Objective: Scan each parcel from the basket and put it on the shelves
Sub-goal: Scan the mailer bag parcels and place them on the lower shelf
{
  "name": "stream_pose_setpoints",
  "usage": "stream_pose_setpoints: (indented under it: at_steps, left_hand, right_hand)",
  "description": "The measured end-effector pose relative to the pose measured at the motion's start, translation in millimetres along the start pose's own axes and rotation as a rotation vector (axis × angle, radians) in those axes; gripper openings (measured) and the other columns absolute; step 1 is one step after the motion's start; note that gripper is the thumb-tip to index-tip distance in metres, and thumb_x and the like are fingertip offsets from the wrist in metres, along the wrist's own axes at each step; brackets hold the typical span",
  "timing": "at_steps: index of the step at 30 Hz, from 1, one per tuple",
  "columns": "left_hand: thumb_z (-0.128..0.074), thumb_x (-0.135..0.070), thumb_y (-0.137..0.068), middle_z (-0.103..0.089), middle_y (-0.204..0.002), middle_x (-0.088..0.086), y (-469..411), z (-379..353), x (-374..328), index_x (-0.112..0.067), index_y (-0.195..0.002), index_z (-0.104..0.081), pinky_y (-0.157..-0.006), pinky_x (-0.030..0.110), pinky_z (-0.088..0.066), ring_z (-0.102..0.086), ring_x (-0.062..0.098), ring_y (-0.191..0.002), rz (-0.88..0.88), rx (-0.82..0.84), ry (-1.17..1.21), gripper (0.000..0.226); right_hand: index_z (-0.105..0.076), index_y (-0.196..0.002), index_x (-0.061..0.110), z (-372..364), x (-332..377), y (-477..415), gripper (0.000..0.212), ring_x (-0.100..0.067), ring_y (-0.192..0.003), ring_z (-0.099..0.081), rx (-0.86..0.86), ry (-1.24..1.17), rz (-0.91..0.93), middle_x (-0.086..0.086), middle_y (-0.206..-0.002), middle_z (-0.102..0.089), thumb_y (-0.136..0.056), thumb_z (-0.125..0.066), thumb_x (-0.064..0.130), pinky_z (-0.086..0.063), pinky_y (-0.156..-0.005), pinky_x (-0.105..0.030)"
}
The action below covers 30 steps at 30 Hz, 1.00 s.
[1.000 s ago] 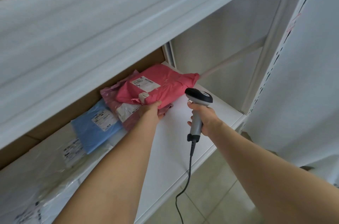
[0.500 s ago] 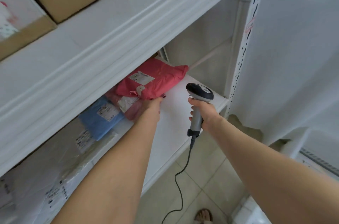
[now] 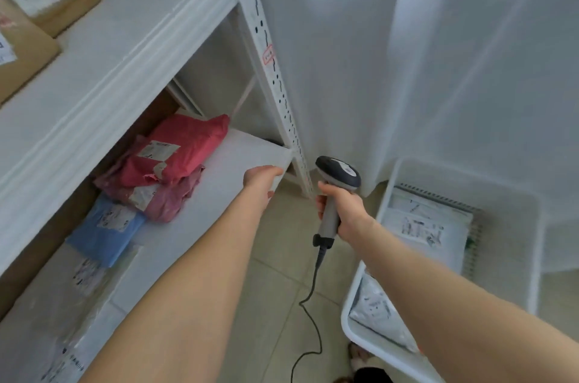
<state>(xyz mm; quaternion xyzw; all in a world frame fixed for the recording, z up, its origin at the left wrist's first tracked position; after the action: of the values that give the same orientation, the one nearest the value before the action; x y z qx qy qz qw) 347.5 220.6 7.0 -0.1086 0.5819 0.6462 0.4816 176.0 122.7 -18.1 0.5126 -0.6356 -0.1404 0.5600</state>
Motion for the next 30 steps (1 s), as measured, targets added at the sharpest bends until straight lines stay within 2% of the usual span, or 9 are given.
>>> stream_pose_setpoints:
  at_steps: [4, 6, 8, 13, 15, 19, 23, 25, 30]
  left_hand:
    - [-0.07, -0.01, -0.084, -0.054, -0.102, 0.003, 26.8, -62.1, 15.4, -0.014, -0.091, -0.06, -0.084, 0.033, -0.047, -0.048, 0.018, -0.098, -0.024, 0.112, -0.087, 0.013]
    - [-0.071, -0.01, -0.083, -0.054, -0.099, 0.002, 42.9, -98.1, 29.7, -0.018, -0.08, -0.057, -0.083, 0.032, -0.047, -0.048, 0.017, -0.1, -0.027, 0.176, -0.13, 0.016]
    - [-0.072, -0.011, -0.083, -0.056, -0.1, 0.001, 59.7, -132.3, 44.9, -0.016, -0.087, -0.06, -0.081, 0.032, -0.047, -0.049, 0.018, -0.102, -0.024, 0.229, -0.168, 0.013]
    - [-0.072, -0.01, -0.082, -0.059, -0.124, 0.01, 95.0, -213.9, 85.0, -0.012, -0.11, -0.063, -0.077, 0.031, -0.045, -0.052, 0.023, -0.109, -0.027, 0.339, -0.288, 0.03]
    - [-0.071, -0.009, -0.082, -0.058, -0.127, 0.012, 105.7, -243.4, 101.8, -0.008, -0.117, -0.062, -0.074, 0.031, -0.046, -0.051, 0.022, -0.104, -0.02, 0.376, -0.334, 0.036]
    - [-0.069, -0.009, -0.084, -0.057, -0.127, 0.01, 111.6, -297.3, 137.8, -0.01, -0.116, -0.061, -0.08, 0.031, -0.048, -0.051, 0.017, -0.093, -0.014, 0.421, -0.433, 0.033]
    - [-0.069, -0.009, -0.084, -0.055, -0.13, 0.01, 101.3, -345.0, 177.2, -0.01, -0.118, -0.059, -0.086, 0.033, -0.048, -0.05, 0.022, -0.11, -0.012, 0.428, -0.498, 0.036]
    - [-0.069, -0.008, -0.084, -0.056, -0.129, 0.01, 90.6, -367.5, 196.5, -0.01, -0.118, -0.059, -0.083, 0.031, -0.046, -0.047, 0.02, -0.106, -0.02, 0.442, -0.519, 0.036]
    - [-0.068, -0.006, -0.085, -0.055, -0.131, 0.012, 44.5, -405.3, 246.5, -0.007, -0.123, -0.057, -0.08, 0.03, -0.045, -0.046, 0.019, -0.098, -0.052, 0.45, -0.617, 0.039]
  right_hand:
    - [-0.06, -0.083, 0.008, 61.3, -2.4, 21.6, 0.009, -0.017, -0.054, -0.052, -0.091, -0.115, 0.002, -0.008, -0.064, -0.057, -0.088, -0.068, 0.009, -0.045, -0.057, -0.029]
    - [-0.058, -0.085, 0.009, 98.0, -5.9, 32.0, 0.009, -0.016, -0.052, -0.05, -0.141, -0.172, 0.007, -0.008, -0.063, -0.055, -0.09, -0.066, 0.009, -0.044, -0.055, -0.028]
    - [-0.058, -0.086, 0.01, 134.2, -11.1, 41.8, 0.009, -0.015, -0.051, -0.05, -0.187, -0.225, 0.0, -0.007, -0.063, -0.055, -0.09, -0.065, 0.01, -0.044, -0.055, -0.027]
    - [-0.062, -0.082, 0.007, 230.9, -23.6, 59.5, 0.009, -0.015, -0.05, -0.053, -0.326, -0.339, -0.012, -0.007, -0.06, -0.058, -0.089, -0.066, 0.01, -0.047, -0.056, -0.028]
    - [-0.062, -0.085, 0.006, 267.9, -26.5, 62.0, 0.008, -0.016, -0.053, -0.053, -0.38, -0.366, -0.014, -0.008, -0.062, -0.058, -0.09, -0.066, 0.01, -0.047, -0.057, -0.029]
    - [-0.059, -0.087, 0.006, 335.9, -31.8, 54.1, 0.006, -0.015, -0.057, -0.052, -0.471, -0.424, -0.027, -0.009, -0.067, -0.058, -0.092, -0.063, 0.009, -0.046, -0.058, -0.027]
    - [-0.059, -0.097, 0.004, 391.3, -41.8, 29.1, 0.007, -0.014, -0.058, -0.052, -0.515, -0.451, -0.031, -0.009, -0.069, -0.057, -0.092, -0.062, 0.009, -0.046, -0.059, -0.027]
    - [-0.058, -0.101, 0.003, 412.3, -48.4, 9.3, 0.012, -0.014, -0.057, -0.052, -0.52, -0.444, -0.031, -0.008, -0.068, -0.057, -0.092, -0.062, 0.009, -0.046, -0.058, -0.026]
    - [-0.061, -0.091, 0.004, 439.8, -79.9, -54.6, 0.009, -0.014, -0.057, -0.055, -0.514, -0.436, -0.056, -0.007, -0.068, -0.06, -0.091, -0.065, 0.012, -0.049, -0.059, -0.027]
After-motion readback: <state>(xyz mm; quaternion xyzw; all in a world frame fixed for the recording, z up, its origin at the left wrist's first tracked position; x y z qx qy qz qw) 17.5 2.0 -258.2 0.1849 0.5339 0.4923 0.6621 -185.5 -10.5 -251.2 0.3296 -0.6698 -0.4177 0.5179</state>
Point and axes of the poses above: each hand's wrist, its own y-axis away from the middle knuckle, its own z-axis out of the back of the hand, x = y × z, the point moved 9 cm from there along -y, towards the middle knuckle
